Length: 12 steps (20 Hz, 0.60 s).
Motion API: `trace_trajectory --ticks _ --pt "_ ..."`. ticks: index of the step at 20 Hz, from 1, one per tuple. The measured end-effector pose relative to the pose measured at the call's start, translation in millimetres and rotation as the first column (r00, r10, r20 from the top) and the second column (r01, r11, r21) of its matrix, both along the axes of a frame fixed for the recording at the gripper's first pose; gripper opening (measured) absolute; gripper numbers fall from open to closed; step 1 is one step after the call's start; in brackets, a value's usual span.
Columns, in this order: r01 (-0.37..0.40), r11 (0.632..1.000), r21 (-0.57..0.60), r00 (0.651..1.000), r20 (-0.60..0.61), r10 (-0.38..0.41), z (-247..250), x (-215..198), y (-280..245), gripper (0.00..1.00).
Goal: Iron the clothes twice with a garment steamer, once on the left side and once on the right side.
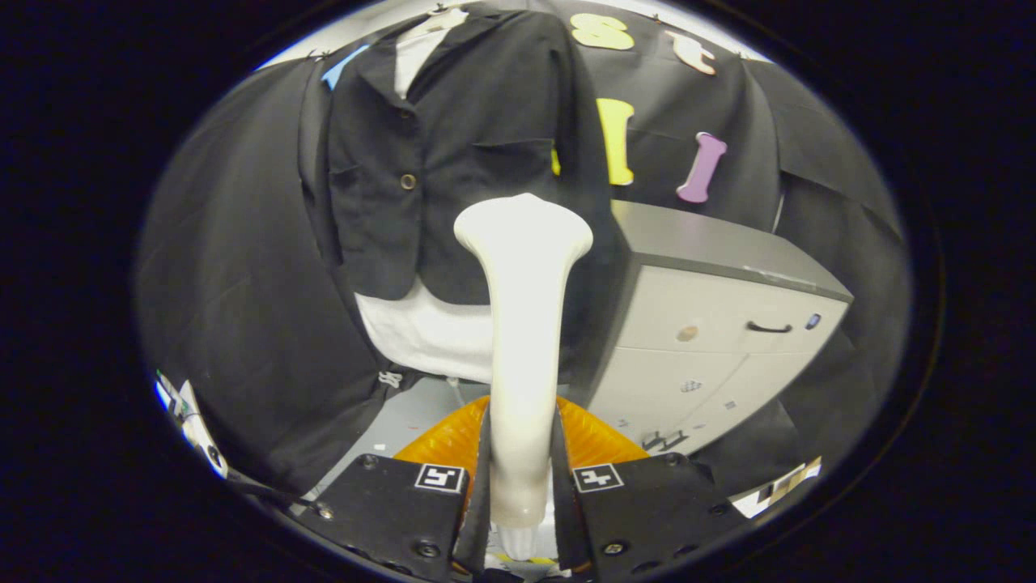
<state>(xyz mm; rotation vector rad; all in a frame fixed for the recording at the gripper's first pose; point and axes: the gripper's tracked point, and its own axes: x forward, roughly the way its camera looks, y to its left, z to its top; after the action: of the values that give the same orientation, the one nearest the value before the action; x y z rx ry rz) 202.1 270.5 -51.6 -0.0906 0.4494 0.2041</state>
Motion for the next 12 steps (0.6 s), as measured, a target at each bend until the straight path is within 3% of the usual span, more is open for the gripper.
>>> trace_trajectory --ticks 6,12 --pt "0.064 0.998 0.025 0.997 0.048 -0.065 6 -47 -101 0.35" --pt "0.141 0.985 0.097 0.989 0.021 -0.144 -10 -98 -218 0.35"
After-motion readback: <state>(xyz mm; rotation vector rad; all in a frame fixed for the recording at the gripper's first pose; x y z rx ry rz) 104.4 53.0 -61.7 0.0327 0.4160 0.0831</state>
